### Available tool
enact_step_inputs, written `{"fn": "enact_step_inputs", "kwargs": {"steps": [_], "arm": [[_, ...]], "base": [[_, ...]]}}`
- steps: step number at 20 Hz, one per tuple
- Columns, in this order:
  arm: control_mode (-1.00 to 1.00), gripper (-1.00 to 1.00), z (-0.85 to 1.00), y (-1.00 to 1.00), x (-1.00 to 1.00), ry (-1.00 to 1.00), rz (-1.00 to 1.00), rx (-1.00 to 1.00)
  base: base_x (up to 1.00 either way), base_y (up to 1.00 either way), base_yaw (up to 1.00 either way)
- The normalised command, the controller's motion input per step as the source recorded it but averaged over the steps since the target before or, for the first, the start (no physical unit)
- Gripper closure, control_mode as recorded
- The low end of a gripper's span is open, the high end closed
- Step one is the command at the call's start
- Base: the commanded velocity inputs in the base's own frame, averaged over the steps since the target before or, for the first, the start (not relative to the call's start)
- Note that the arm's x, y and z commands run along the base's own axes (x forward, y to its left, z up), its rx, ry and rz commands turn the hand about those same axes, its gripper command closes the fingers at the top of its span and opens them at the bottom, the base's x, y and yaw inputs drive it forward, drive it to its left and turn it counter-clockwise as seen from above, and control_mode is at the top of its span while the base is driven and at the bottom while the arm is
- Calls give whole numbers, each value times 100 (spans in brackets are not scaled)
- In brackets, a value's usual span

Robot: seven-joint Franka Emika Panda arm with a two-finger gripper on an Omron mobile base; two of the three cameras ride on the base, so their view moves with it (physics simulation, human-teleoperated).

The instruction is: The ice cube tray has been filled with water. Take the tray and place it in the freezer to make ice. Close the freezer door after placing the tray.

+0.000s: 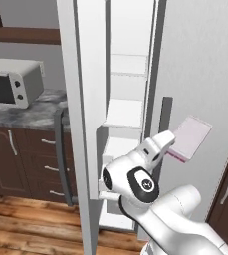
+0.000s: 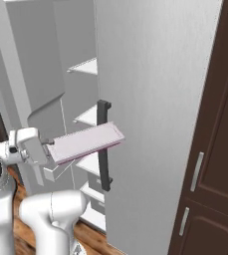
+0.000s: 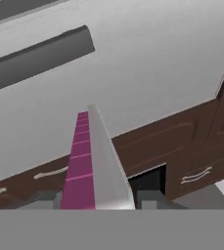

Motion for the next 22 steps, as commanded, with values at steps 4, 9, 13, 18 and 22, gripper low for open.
{"fn": "enact_step_inputs", "kwargs": {"steps": [4,9,13,18,22], "arm": [[-100,100,0,4,-45,-2,15,0],[-100,100,-2,15,-23,0,25,0],[-100,100,-11,26,-9,0,30,-1],[-100,100,-20,41,-3,0,20,-4],[-100,100,-17,37,0,0,3,-8]], "base": [[0,0,0],[0,0,0],[0,0,0],[0,0,0],[0,0,0]]}}
